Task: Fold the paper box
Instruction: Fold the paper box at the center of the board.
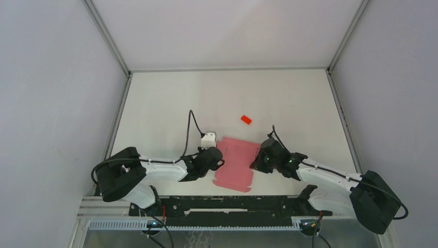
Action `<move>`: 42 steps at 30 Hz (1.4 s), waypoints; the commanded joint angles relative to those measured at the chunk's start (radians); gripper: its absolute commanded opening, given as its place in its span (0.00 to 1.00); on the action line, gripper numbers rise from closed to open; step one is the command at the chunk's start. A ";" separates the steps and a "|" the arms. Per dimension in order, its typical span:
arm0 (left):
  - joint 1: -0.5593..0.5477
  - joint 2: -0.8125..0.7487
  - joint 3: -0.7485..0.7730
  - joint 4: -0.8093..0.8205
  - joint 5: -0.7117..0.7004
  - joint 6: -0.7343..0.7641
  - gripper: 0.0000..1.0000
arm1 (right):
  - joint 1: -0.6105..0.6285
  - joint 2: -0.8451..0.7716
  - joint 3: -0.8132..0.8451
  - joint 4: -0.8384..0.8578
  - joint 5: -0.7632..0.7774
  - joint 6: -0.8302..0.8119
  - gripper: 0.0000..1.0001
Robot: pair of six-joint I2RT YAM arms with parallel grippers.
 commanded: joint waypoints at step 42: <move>0.003 0.009 0.113 -0.007 0.061 0.056 0.20 | 0.199 0.322 0.367 -0.227 0.294 -0.122 0.22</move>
